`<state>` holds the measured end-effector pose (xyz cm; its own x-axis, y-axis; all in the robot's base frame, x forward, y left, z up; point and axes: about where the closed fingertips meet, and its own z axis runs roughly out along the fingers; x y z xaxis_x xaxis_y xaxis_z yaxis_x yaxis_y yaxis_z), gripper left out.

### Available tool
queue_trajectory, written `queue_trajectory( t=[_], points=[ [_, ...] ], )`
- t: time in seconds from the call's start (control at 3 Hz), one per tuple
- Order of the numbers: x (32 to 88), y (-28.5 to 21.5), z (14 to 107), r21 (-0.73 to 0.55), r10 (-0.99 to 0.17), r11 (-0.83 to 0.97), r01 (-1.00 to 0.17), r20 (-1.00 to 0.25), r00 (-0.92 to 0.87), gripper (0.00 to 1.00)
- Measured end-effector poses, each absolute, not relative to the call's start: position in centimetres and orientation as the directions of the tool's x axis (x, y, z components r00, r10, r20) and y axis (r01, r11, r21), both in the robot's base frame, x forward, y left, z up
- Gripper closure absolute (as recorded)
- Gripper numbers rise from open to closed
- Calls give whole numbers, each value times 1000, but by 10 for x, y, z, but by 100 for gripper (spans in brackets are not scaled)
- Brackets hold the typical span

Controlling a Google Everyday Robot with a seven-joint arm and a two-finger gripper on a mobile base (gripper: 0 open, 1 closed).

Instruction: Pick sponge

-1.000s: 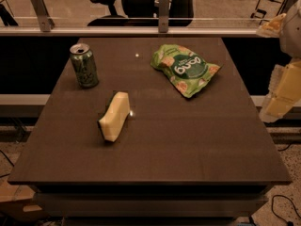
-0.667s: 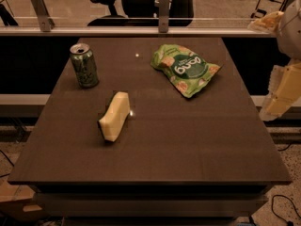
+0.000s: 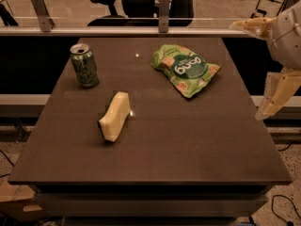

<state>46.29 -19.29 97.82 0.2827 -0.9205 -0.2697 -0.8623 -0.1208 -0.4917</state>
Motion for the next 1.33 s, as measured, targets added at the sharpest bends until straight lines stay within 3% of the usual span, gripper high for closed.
queue_trajectory(
  t=[1.0,1.33],
  points=[
    [461,-189,979,-501,-913,-181,-847,-235,334,0],
    [461,-180,975,-563,-894,-219,-797,-210,395,0]
  ],
)
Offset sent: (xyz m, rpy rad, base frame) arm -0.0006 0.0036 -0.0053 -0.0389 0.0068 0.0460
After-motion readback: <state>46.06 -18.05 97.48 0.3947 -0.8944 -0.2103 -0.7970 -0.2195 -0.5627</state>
